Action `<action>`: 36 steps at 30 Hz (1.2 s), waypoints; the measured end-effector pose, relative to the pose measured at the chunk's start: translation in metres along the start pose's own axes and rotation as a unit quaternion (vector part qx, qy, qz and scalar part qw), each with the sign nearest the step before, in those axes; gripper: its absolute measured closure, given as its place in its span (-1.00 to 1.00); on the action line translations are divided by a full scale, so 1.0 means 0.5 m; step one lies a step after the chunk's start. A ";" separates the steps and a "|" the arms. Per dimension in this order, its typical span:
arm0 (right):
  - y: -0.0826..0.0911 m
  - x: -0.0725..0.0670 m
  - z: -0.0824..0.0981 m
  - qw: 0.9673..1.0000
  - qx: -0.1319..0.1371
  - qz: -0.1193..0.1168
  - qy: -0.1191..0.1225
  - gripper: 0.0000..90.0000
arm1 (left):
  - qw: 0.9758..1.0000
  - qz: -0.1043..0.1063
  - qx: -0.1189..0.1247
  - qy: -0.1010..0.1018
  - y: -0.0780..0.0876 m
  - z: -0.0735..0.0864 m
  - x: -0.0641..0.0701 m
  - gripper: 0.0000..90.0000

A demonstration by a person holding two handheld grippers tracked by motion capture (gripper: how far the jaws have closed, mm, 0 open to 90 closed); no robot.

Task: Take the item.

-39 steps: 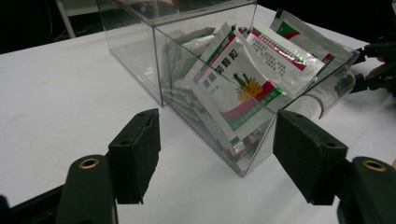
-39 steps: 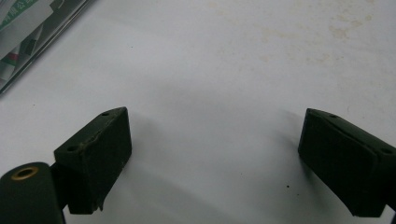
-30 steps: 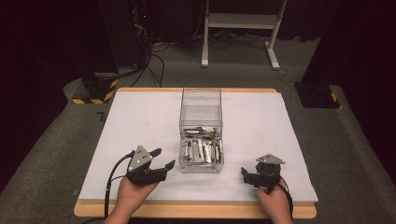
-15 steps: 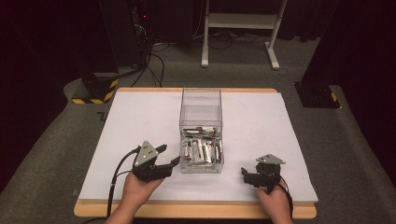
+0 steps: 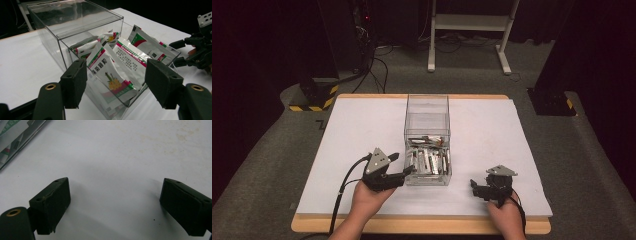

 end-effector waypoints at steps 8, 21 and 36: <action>0.000 0.000 0.000 1.000 0.000 0.000 0.001 -0.79 | 1.000 -0.006 -0.006 0.000 -0.023 0.003 0.002 -0.19; 0.000 0.000 0.000 1.000 0.002 0.001 0.002 -0.79 | 1.000 -0.026 -0.012 -0.013 -0.050 0.012 0.000 0.13; 0.001 -0.001 0.001 1.000 0.001 0.001 0.000 -0.79 | 0.998 -0.048 -0.022 -0.027 -0.071 0.028 -0.003 0.30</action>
Point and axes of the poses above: each handheld gripper's, and its own axes: y roughly backward along the jaws, z roughly out of its underside, x roughly to its right, the point moved 7 cm from there along -y, roughly forward along the jaws, and after that the axes turned 1 degree about -z, right-handed, at the moved point
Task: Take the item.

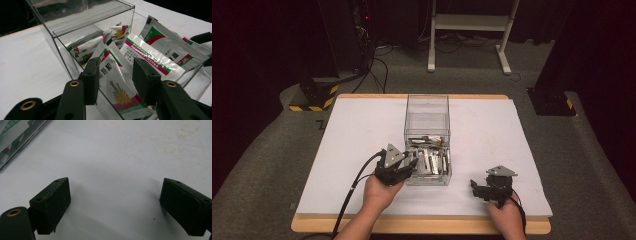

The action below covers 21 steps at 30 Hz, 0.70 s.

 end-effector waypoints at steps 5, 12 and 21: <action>0.000 0.000 0.000 1.000 0.000 0.000 0.000 -0.79 | 1.000 -0.005 -0.002 -0.006 -0.004 0.006 0.004 0.38; 0.000 0.000 0.000 1.000 0.000 -0.001 0.000 -0.79 | 1.000 -0.011 0.007 -0.002 0.000 0.009 0.000 0.58; 0.000 0.000 0.000 1.000 0.001 -0.001 0.001 -0.79 | 1.000 -0.007 0.025 0.010 0.010 0.009 -0.011 0.90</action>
Point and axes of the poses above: each handheld gripper's, and its own axes: y roughly backward along the jaws, z roughly out of its underside, x roughly to its right, the point moved 7 cm from there along -y, roughly forward along the jaws, and after that the axes turned 1 degree about -z, right-handed, at the moved point
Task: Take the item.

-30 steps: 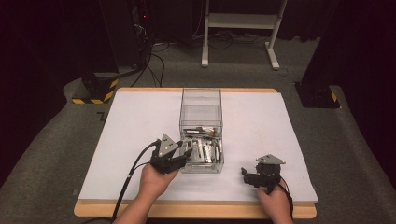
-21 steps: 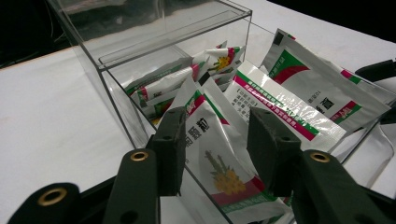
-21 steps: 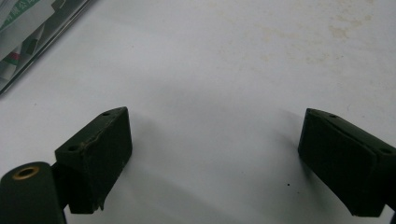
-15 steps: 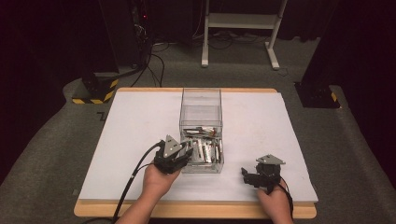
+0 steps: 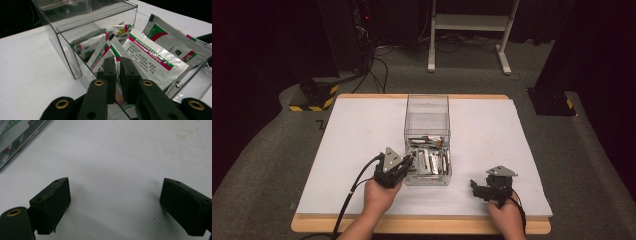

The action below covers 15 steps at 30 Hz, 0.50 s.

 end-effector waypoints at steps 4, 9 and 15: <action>0.000 0.000 0.000 1.000 0.001 0.000 0.001 -0.79 | 1.000 0.002 0.006 0.009 0.002 -0.001 -0.003 0.95; 0.000 0.000 0.000 1.000 0.001 0.000 0.001 -0.79 | 1.000 0.004 0.010 0.016 0.003 -0.001 -0.005 0.98; 0.000 0.000 0.000 1.000 0.001 0.000 0.001 -0.79 | 1.000 0.009 0.014 0.025 0.007 -0.002 -0.006 0.99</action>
Point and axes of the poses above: each handheld gripper's, and its own axes: y roughly backward along the jaws, z roughly out of its underside, x roughly to its right, the point moved 7 cm from there along -y, roughly forward along the jaws, and after that the axes turned 1 degree about -z, right-handed, at the moved point
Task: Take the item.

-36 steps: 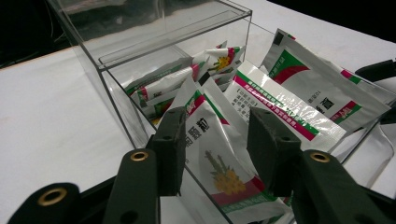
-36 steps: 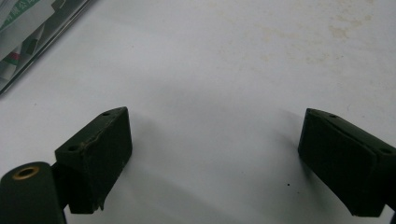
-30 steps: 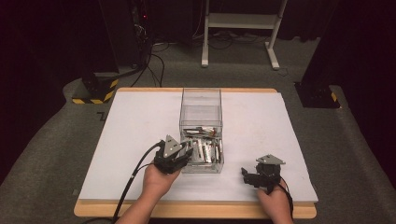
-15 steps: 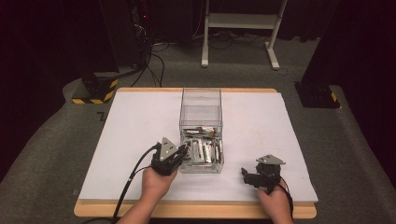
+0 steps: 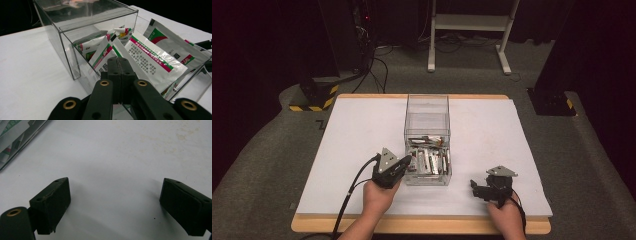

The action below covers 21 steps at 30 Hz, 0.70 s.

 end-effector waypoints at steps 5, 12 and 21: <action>0.000 0.000 0.000 1.000 0.000 0.000 0.000 -0.79 | 1.000 0.003 0.006 0.001 0.006 -0.005 0.001 0.99; 0.000 0.000 0.000 1.000 0.000 0.000 0.000 -0.79 | 1.000 0.008 0.013 -0.001 0.009 -0.010 0.004 0.99; 0.000 0.000 0.000 1.000 0.000 0.000 -0.001 -0.79 | 1.000 0.012 0.028 0.003 0.013 -0.020 0.006 0.98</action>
Point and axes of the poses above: each handheld gripper's, and its own axes: y roughly backward along the jaws, z roughly out of its underside, x roughly to its right, the point moved 7 cm from there along -y, roughly forward along the jaws, and after that the axes turned 1 degree about -z, right-handed, at the moved point
